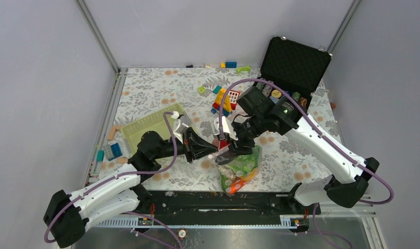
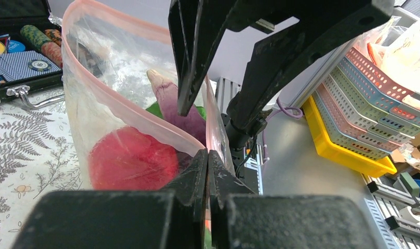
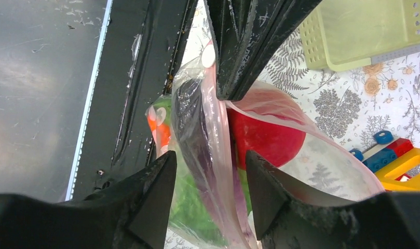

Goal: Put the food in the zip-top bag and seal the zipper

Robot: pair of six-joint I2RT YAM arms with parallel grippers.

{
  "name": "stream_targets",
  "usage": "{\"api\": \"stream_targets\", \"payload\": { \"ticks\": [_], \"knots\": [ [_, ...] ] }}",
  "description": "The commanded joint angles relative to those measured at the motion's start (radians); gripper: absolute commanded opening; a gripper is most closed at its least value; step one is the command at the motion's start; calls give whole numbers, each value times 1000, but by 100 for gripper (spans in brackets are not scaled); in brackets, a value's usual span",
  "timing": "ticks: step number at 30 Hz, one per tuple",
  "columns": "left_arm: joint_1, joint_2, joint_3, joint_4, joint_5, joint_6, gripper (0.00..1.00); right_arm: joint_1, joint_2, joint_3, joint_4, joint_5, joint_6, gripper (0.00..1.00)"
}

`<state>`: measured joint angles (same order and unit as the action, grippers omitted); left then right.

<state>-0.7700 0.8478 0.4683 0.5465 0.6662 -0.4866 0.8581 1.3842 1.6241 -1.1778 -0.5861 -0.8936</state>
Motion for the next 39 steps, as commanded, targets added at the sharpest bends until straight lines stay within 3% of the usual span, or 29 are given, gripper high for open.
{"api": "stream_targets", "payload": {
  "ticks": [1,3,10,12,13,15,16,20,23,28,32,39],
  "knots": [
    [-7,6,56,50,13,20,0,12,10,-2,-22,1,16,57],
    [-7,8,59,52,18,21,0,13,16,-5,-11,0,29,51],
    [-7,7,77,68,19,20,0,13,41,3,-9,4,72,0],
    [-7,2,87,68,17,20,2,13,11,-23,76,28,149,0],
    [-7,-3,94,59,15,24,19,13,-17,-47,139,50,192,0],
    [-7,-29,109,-13,-26,51,92,13,-87,-117,272,107,280,0],
    [-6,-47,114,-45,-47,58,98,13,-130,-153,336,136,324,0],
    [-7,-134,78,-67,-96,61,99,13,-310,-305,617,269,516,0],
    [-6,-185,36,-80,-178,63,99,13,-399,-403,728,323,615,0],
    [-7,-206,22,-186,-272,58,99,13,-437,-469,782,324,711,0],
    [-7,-151,-3,-66,-206,24,99,12,-448,-489,835,314,772,0],
    [-7,-18,31,2,-226,60,99,13,-475,-504,850,230,785,0]
  ]
}}
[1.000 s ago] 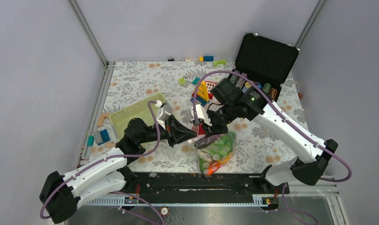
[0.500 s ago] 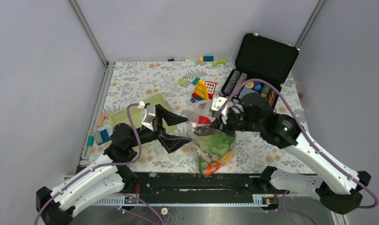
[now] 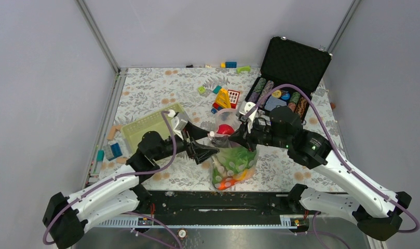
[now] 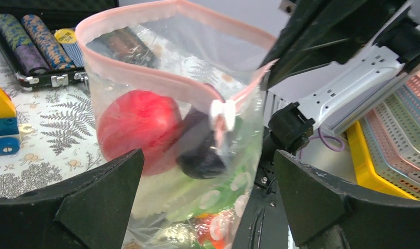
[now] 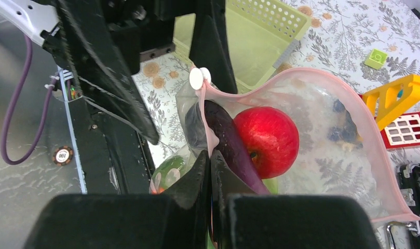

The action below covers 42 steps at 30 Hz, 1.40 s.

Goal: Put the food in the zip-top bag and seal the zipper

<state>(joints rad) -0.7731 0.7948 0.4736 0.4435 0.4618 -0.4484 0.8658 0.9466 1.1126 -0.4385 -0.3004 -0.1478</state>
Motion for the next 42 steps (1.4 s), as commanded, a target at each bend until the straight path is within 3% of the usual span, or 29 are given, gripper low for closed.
{"api": "stream_targets", "payload": {
  "ticks": [1,8,11,14,23,26,29,32,34,35,38,42],
  "knots": [
    [-3,44,23,121,-32,27,99,6,-41,7,111,-65,44,0],
    [-4,106,14,246,17,10,95,6,-44,4,118,-77,73,0],
    [-4,136,16,284,44,-4,87,6,-45,-3,131,-83,86,0],
    [-4,158,23,287,46,0,73,6,-50,-9,143,-88,103,0],
    [-4,175,-3,367,66,-19,12,5,-84,-47,162,-78,131,0],
    [-4,175,-4,376,78,-19,0,6,-81,-51,151,-69,131,0],
    [-4,169,-9,378,85,-9,0,5,-83,-48,128,-37,122,0],
    [-4,161,-11,376,105,11,0,5,-98,-35,82,0,67,25],
    [-4,156,1,347,123,30,0,6,-108,-15,48,40,31,48],
    [-3,154,12,322,135,47,0,6,-106,2,27,57,21,56],
    [-3,152,42,270,166,84,0,6,-77,73,-34,33,-15,69],
    [-4,138,77,209,188,134,0,6,-11,167,-121,-87,-147,74]
  ]
}}
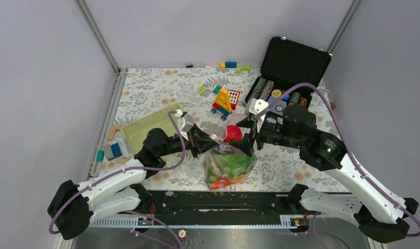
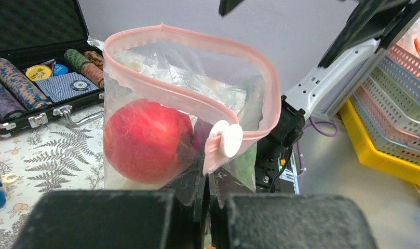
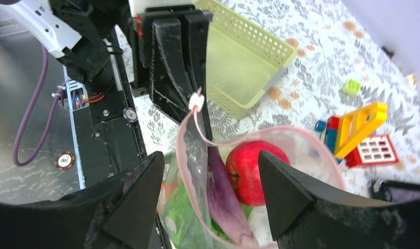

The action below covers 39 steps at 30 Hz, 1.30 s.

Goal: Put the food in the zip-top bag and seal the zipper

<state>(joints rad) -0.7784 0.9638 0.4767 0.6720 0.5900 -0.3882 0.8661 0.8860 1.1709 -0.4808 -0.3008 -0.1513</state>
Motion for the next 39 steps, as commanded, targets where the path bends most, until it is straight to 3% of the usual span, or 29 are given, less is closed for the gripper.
{"api": "stream_targets", "payload": {
  "ticks": [1,15,21,28,36,39],
  "knots": [
    [1,-34,86,-38,58,83,0,5,67,131,-99,-107,-174,75],
    [0,-98,173,-204,85,203,0,4,304,357,-230,-377,-413,74],
    [-3,-109,196,-233,63,217,0,6,358,389,-222,-425,-358,70],
    [-8,-130,193,-243,1,221,0,7,405,387,-160,-277,-217,59],
    [-18,-132,194,-247,-41,228,0,7,435,385,-133,-323,-179,52],
    [-18,-137,193,-248,-55,232,0,8,437,383,-133,-321,-176,39]
  ]
}}
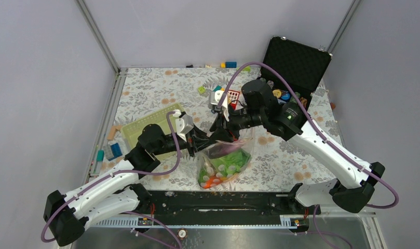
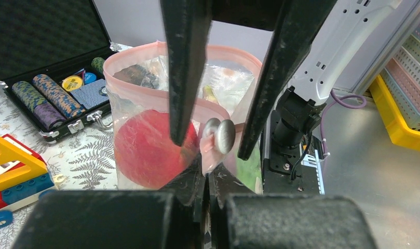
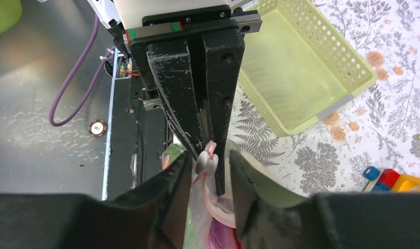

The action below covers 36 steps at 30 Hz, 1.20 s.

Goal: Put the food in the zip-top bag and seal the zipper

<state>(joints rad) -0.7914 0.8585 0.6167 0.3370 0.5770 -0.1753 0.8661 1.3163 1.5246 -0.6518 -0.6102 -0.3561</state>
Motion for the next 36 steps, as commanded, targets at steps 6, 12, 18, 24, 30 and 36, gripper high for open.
{"api": "stream_targets", "payload": {
  "ticks": [6,12,18,24,30,36],
  "knots": [
    [-6,-35,46,103,-65,8,0,8,-9,-1,28,-18,30,27],
    [-6,-30,43,117,-44,4,0,8,13,13,29,-11,47,28],
    [-8,-43,35,116,-38,9,0,8,36,20,27,31,57,28],
    [-8,-50,24,125,-31,12,0,8,35,21,27,28,55,6],
    [-8,-58,11,124,-25,14,5,8,8,18,19,27,35,0],
    [-8,-35,38,100,21,33,72,8,10,62,-39,-55,-3,0]
  ]
}}
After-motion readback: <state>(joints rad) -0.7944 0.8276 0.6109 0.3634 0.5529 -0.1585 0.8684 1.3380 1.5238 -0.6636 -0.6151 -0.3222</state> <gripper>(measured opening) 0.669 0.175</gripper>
